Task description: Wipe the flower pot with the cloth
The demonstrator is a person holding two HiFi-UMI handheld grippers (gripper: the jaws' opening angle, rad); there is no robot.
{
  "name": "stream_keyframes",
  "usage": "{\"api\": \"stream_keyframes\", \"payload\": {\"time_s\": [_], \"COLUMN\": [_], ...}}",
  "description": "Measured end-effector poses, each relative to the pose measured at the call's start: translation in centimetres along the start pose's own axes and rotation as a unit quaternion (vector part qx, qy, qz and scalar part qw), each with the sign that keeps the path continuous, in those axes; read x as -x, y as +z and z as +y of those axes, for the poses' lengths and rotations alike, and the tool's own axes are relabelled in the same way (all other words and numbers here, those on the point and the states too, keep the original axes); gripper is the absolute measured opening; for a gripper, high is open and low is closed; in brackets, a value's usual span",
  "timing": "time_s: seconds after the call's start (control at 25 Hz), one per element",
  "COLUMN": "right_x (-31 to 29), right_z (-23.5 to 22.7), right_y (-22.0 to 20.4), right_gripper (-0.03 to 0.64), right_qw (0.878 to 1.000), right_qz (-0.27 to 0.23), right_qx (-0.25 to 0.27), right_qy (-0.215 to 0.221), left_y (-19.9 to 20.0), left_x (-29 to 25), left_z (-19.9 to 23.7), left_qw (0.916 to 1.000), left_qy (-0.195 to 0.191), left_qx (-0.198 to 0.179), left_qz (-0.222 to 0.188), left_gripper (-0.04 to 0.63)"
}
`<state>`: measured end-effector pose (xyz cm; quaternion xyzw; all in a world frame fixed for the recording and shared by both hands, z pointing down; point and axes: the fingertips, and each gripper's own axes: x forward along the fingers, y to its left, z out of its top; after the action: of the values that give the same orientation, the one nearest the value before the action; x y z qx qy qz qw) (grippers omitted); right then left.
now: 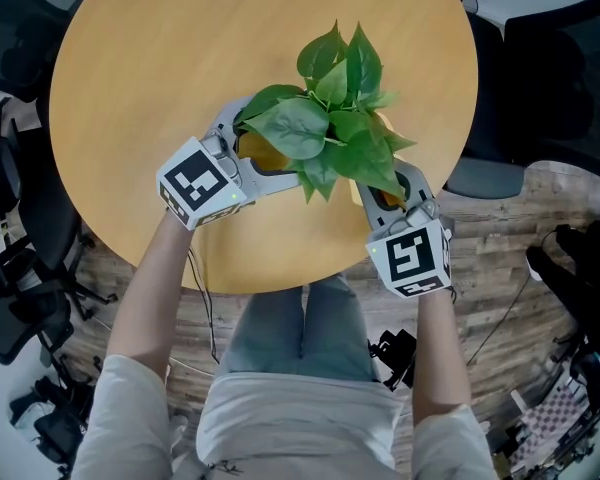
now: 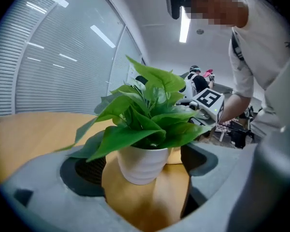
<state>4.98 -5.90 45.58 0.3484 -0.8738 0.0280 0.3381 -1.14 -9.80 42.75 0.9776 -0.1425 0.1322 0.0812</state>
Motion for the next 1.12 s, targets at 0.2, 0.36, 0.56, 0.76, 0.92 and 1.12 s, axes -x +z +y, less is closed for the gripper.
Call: {"api": "stream_keyframes", "payload": {"time_s": [0.2,0.36,0.56,0.76,0.92,1.12], "right_x": [0.1,0.0,0.0,0.5,0.3,-0.4], "right_z": [-0.1,0.0,0.1,-1.9,-3.7,-3.6], "right_y": [0.1,-0.1,-0.1,-0.7,-0.6,1.1], "right_gripper": [0.057,0.057,0.057,0.057,0.057,0.057], "right_qw": [1.0,1.0,1.0,1.0,0.999,0.999], "right_qz": [0.0,0.001,0.002,0.008,0.014,0.009], "right_qx": [0.003,-0.001,0.003,-0.016,-0.009,0.01], "right_qy": [0.002,0.001,0.007,-0.017,-0.036,-0.036], "left_y": [-0.1,0.3,0.5,0.5,0.5,0.5], "left_x": [-1.0,-1.7,-1.7,-1.7,-1.7,-1.7], "left_z": [-0.2,-0.4,-0.4,-0.4,-0.4,-0.4], "left_qw": [0.998,0.9961,0.9955,0.9957,0.996,0.9973], "left_qy": [-0.063,-0.088,-0.093,-0.092,-0.088,-0.071], "left_qx": [-0.012,-0.009,-0.002,-0.004,-0.002,0.004], "left_qz": [0.005,-0.005,-0.014,-0.011,-0.013,-0.017], "left_gripper": [0.479,0.479,0.471,0.468,0.466,0.466]}}
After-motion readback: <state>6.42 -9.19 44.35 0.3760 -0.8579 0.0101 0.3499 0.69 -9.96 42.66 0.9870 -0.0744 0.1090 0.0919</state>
